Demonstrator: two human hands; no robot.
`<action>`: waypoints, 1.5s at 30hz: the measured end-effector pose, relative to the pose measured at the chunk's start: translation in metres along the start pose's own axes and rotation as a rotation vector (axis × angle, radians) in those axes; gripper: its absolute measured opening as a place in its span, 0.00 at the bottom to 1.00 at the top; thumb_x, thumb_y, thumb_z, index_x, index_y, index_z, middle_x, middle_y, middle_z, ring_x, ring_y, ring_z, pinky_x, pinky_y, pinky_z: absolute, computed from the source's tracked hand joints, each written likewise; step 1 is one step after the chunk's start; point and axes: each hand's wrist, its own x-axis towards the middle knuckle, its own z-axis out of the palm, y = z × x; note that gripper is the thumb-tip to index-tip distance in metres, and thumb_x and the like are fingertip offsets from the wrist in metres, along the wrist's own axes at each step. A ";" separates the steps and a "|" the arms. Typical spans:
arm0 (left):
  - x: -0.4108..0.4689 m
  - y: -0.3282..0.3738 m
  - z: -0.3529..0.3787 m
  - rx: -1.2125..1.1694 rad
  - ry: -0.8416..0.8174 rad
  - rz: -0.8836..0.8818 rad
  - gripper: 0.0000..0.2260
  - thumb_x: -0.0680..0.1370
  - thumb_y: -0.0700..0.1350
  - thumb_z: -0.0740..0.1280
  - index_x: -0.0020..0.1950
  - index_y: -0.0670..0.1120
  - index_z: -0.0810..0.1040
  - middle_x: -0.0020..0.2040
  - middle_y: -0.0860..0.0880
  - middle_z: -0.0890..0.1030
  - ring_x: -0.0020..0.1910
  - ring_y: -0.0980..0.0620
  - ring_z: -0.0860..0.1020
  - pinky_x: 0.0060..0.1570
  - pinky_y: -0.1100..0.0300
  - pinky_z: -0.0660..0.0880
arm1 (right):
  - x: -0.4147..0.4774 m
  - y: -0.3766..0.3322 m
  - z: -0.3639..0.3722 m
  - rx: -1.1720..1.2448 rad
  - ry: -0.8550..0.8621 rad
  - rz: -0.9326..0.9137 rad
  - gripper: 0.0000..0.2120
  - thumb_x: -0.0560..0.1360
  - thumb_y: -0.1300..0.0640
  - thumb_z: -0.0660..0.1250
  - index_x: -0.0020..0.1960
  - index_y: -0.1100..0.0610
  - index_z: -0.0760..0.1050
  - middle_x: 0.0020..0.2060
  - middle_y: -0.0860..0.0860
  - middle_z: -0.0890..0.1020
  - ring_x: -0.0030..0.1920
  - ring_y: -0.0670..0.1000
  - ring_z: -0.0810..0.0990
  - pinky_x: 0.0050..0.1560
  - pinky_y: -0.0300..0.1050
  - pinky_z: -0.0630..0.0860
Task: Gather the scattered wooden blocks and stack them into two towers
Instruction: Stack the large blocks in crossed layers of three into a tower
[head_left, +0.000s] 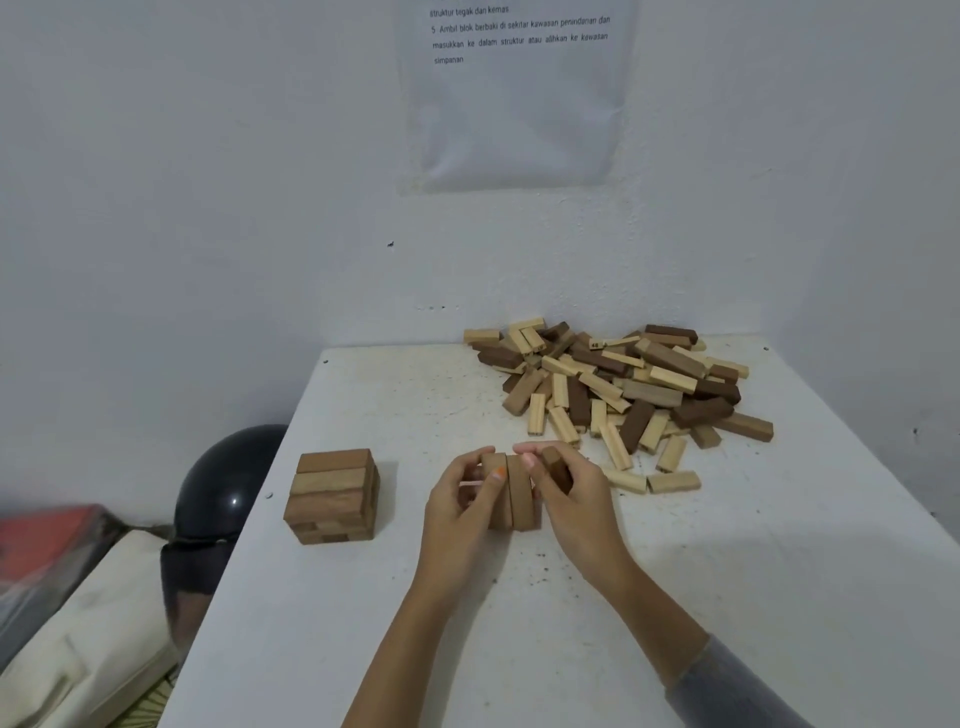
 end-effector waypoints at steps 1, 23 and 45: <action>-0.001 -0.003 -0.002 0.017 0.001 -0.002 0.11 0.80 0.45 0.66 0.62 0.49 0.77 0.55 0.50 0.81 0.51 0.56 0.80 0.49 0.61 0.77 | -0.003 0.000 0.001 -0.018 0.000 -0.007 0.05 0.78 0.59 0.66 0.50 0.55 0.81 0.42 0.44 0.83 0.45 0.40 0.80 0.44 0.32 0.74; -0.022 -0.018 -0.023 0.054 -0.059 -0.030 0.16 0.74 0.47 0.68 0.61 0.62 0.77 0.59 0.56 0.76 0.59 0.53 0.76 0.61 0.49 0.75 | -0.022 0.008 -0.013 -0.001 0.022 -0.012 0.09 0.81 0.50 0.61 0.58 0.46 0.77 0.41 0.46 0.77 0.43 0.46 0.75 0.45 0.39 0.73; -0.021 -0.014 -0.045 0.306 -0.247 0.093 0.36 0.68 0.44 0.79 0.73 0.54 0.68 0.67 0.59 0.74 0.65 0.62 0.72 0.62 0.65 0.71 | -0.014 0.007 -0.044 -0.472 -0.600 -0.038 0.51 0.66 0.50 0.79 0.76 0.37 0.48 0.68 0.32 0.67 0.64 0.41 0.65 0.52 0.25 0.65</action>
